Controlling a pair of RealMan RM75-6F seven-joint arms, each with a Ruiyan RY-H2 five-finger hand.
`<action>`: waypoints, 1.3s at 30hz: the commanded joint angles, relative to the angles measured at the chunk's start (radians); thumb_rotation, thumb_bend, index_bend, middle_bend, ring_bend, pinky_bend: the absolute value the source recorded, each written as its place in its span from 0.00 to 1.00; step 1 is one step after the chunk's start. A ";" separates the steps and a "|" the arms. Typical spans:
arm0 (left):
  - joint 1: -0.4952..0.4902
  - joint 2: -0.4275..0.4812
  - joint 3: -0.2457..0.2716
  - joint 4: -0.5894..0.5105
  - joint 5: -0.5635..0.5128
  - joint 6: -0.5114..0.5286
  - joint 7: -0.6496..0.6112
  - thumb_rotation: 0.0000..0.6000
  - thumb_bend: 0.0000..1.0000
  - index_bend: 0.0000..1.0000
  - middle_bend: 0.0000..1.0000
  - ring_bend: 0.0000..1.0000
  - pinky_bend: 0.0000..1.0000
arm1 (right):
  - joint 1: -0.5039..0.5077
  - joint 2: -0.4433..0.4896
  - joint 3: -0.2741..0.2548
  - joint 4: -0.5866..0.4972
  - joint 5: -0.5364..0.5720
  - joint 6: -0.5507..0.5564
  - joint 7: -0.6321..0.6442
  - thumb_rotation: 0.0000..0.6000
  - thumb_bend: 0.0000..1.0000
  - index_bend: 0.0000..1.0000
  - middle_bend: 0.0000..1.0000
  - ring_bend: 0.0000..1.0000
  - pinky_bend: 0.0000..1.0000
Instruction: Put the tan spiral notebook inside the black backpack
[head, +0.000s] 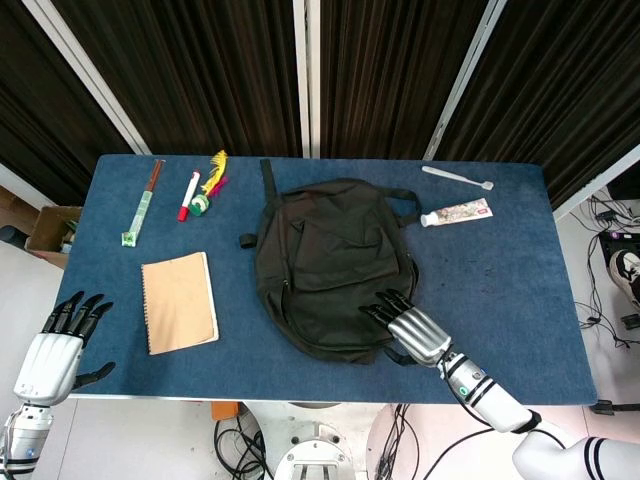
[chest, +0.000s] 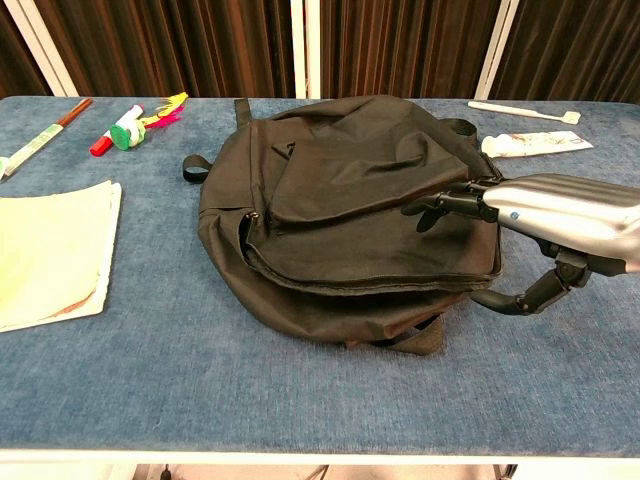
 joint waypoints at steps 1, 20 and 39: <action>-0.001 -0.001 -0.002 0.002 0.002 -0.003 -0.001 1.00 0.00 0.17 0.12 0.04 0.15 | 0.013 -0.009 0.008 0.001 0.016 -0.014 -0.012 1.00 0.35 0.13 0.21 0.00 0.02; -0.004 -0.004 -0.005 0.020 0.028 -0.017 -0.011 1.00 0.00 0.17 0.12 0.04 0.15 | 0.123 -0.068 0.117 -0.042 0.200 -0.080 -0.163 1.00 0.53 0.54 0.51 0.33 0.35; -0.202 -0.225 -0.059 0.463 -0.045 -0.335 -0.107 1.00 0.03 0.18 0.12 0.04 0.15 | 0.162 -0.157 0.421 -0.148 0.673 0.171 -0.197 1.00 0.59 0.72 0.63 0.46 0.53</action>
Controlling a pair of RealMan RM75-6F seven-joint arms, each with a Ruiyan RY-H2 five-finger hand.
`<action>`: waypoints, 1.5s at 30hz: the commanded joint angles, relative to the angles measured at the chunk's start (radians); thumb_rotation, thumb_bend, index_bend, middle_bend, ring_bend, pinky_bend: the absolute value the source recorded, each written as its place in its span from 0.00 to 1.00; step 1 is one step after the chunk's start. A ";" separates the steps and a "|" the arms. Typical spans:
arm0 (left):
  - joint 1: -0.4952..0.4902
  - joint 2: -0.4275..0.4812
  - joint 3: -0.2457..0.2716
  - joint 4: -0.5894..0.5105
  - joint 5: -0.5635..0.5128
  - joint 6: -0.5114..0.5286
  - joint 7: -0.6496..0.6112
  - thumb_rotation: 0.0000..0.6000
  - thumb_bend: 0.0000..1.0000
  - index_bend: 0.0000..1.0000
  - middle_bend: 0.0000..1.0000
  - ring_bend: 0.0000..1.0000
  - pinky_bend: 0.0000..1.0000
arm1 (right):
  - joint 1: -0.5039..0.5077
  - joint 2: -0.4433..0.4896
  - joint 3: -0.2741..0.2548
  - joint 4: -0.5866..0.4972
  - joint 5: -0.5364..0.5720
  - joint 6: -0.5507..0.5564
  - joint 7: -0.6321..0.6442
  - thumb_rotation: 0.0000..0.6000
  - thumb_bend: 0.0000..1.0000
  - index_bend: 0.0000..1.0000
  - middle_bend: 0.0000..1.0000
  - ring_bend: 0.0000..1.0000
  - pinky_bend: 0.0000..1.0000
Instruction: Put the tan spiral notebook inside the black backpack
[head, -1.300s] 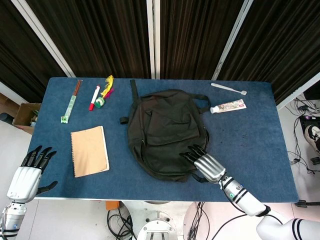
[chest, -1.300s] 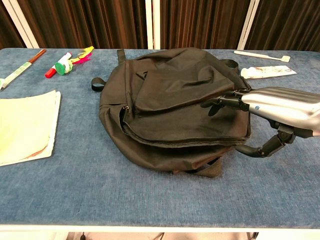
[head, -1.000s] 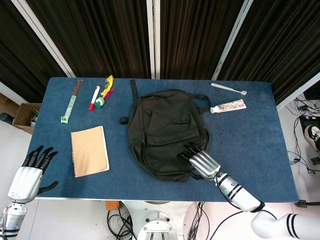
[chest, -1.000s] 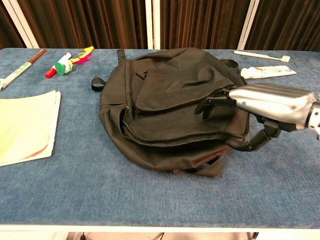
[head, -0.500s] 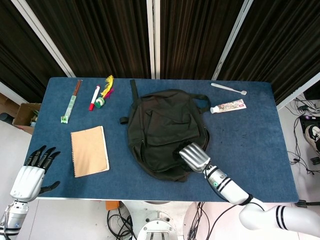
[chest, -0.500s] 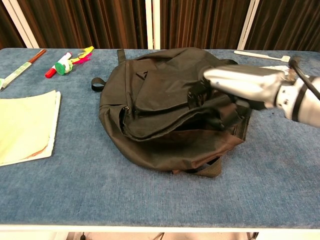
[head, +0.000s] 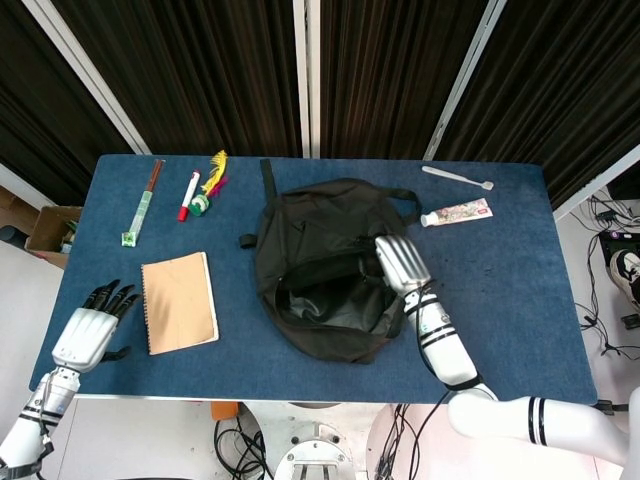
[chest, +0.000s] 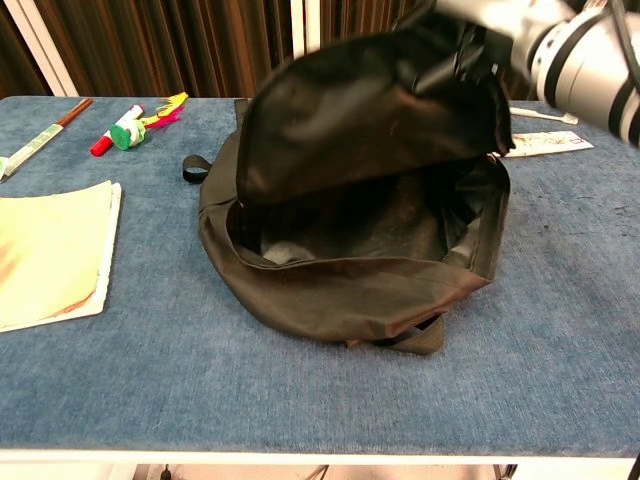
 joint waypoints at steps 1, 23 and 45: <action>-0.054 -0.072 -0.014 0.120 -0.022 -0.071 -0.024 1.00 0.03 0.18 0.12 0.04 0.15 | 0.004 0.004 0.027 -0.013 0.035 0.032 0.007 1.00 0.59 0.72 0.63 0.46 0.53; -0.149 -0.223 -0.007 0.327 0.005 -0.065 -0.246 1.00 0.01 0.18 0.12 0.05 0.15 | 0.030 0.003 0.001 0.015 0.045 0.066 0.049 1.00 0.62 0.74 0.64 0.47 0.53; -0.231 -0.548 -0.057 0.708 -0.019 0.039 -0.596 1.00 0.26 0.27 0.22 0.13 0.16 | 0.033 0.002 -0.010 0.040 0.038 0.075 0.097 1.00 0.64 0.74 0.65 0.48 0.53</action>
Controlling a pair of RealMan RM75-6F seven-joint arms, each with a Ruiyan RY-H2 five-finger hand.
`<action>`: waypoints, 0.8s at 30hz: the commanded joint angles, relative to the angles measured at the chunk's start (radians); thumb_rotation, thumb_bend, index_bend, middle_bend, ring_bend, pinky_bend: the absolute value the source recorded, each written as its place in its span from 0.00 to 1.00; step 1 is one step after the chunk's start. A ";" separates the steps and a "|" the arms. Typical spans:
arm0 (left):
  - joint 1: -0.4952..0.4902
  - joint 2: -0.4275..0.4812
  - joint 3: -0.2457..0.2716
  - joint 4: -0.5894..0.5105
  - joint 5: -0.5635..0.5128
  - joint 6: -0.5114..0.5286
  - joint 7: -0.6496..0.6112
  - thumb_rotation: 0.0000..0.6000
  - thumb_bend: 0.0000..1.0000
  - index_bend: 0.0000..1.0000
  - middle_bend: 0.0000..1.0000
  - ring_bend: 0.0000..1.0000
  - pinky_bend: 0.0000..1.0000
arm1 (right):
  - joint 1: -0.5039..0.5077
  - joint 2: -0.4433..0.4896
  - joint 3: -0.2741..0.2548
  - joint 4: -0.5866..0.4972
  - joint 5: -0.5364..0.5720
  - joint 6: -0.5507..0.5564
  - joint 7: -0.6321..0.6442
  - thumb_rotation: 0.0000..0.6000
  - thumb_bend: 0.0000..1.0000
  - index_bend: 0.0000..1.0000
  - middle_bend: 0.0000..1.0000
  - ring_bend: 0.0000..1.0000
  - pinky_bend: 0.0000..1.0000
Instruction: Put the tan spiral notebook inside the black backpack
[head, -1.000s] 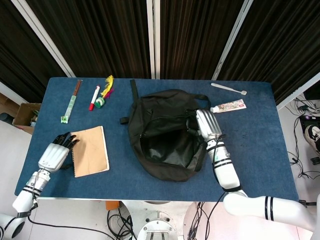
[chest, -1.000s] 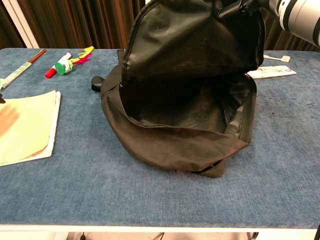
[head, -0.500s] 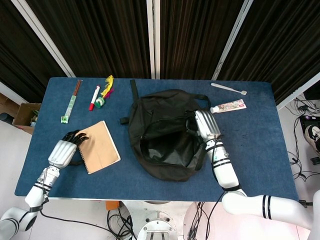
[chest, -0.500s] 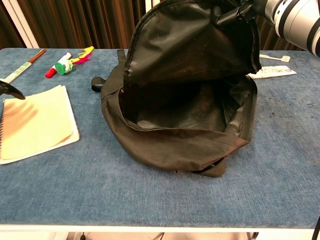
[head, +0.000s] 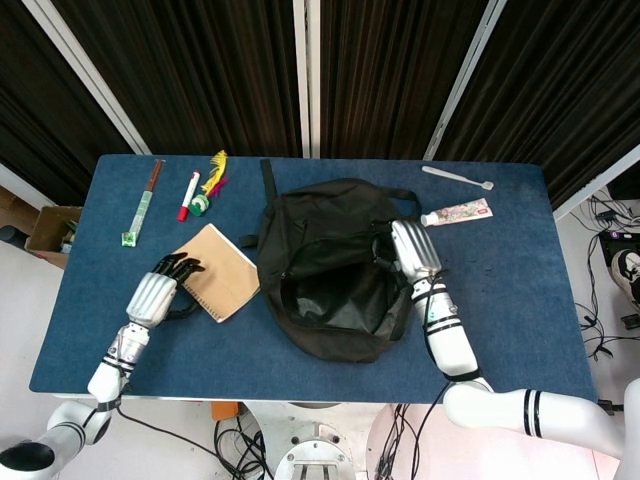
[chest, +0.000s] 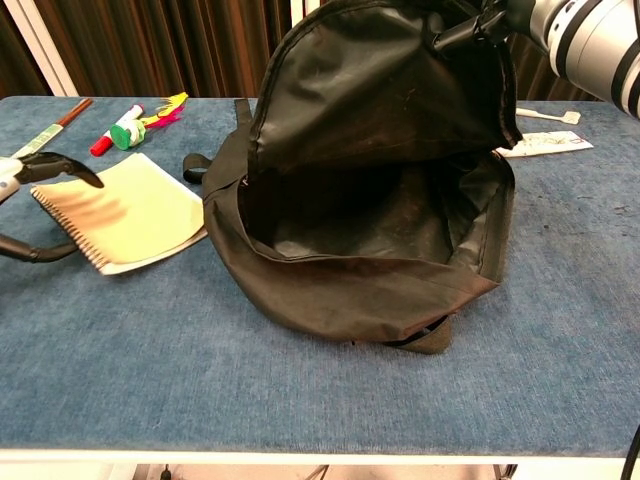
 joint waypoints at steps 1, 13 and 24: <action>-0.020 -0.027 -0.016 0.017 -0.016 -0.004 -0.021 1.00 0.27 0.27 0.22 0.13 0.16 | -0.003 0.003 0.000 0.002 -0.002 0.002 0.007 1.00 0.64 0.74 0.65 0.48 0.53; -0.051 -0.096 -0.037 0.119 -0.044 0.021 0.067 1.00 0.40 0.54 0.30 0.18 0.18 | -0.015 0.021 0.001 0.004 -0.010 0.005 0.041 1.00 0.65 0.75 0.65 0.48 0.53; 0.035 -0.075 -0.042 0.120 -0.068 0.162 0.025 1.00 0.43 0.59 0.46 0.29 0.20 | -0.020 0.023 -0.003 0.011 -0.019 0.001 0.063 1.00 0.65 0.75 0.65 0.48 0.53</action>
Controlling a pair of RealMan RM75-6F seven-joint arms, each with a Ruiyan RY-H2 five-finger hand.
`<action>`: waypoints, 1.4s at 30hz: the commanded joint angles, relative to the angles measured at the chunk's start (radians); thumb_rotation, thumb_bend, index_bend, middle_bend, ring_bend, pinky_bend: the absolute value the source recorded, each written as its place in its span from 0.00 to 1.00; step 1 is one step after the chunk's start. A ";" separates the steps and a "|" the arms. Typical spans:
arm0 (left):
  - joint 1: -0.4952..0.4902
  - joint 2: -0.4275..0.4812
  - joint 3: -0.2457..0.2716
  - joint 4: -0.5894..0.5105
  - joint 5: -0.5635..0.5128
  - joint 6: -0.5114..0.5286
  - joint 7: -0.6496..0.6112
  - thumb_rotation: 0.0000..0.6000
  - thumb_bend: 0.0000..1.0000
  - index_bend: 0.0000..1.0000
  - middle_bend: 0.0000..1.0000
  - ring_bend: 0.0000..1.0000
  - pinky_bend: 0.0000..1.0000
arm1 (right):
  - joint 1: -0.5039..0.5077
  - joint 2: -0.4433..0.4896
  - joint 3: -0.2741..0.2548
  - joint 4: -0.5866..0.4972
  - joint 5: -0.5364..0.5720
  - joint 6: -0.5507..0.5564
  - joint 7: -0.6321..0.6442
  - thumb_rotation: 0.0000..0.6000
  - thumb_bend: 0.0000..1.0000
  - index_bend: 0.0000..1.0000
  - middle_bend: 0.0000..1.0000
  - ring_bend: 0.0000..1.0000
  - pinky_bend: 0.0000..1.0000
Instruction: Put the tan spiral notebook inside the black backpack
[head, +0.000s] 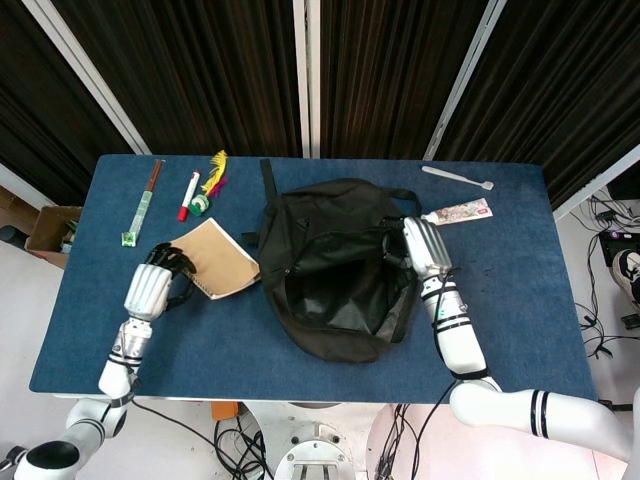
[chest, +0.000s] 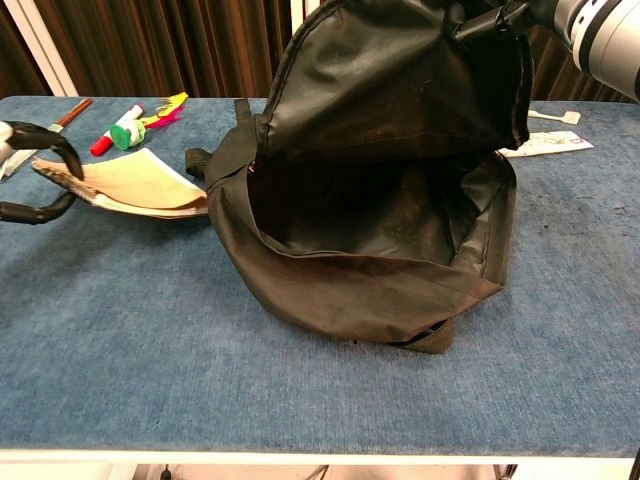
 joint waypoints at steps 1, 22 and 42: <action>0.042 0.024 0.013 -0.007 0.002 0.047 -0.012 1.00 0.43 0.59 0.46 0.29 0.20 | -0.001 0.001 -0.001 -0.001 -0.003 0.000 0.002 1.00 0.65 0.75 0.65 0.48 0.53; 0.117 0.131 0.075 -0.054 0.115 0.413 0.135 1.00 0.43 0.68 0.65 0.51 0.38 | 0.003 0.001 0.025 -0.055 0.005 0.034 -0.007 1.00 0.65 0.76 0.66 0.49 0.52; -0.067 0.277 0.123 -0.432 0.387 0.616 0.528 1.00 0.44 0.69 0.69 0.55 0.53 | 0.067 -0.052 0.109 -0.069 0.097 0.032 0.033 1.00 0.68 0.76 0.66 0.49 0.52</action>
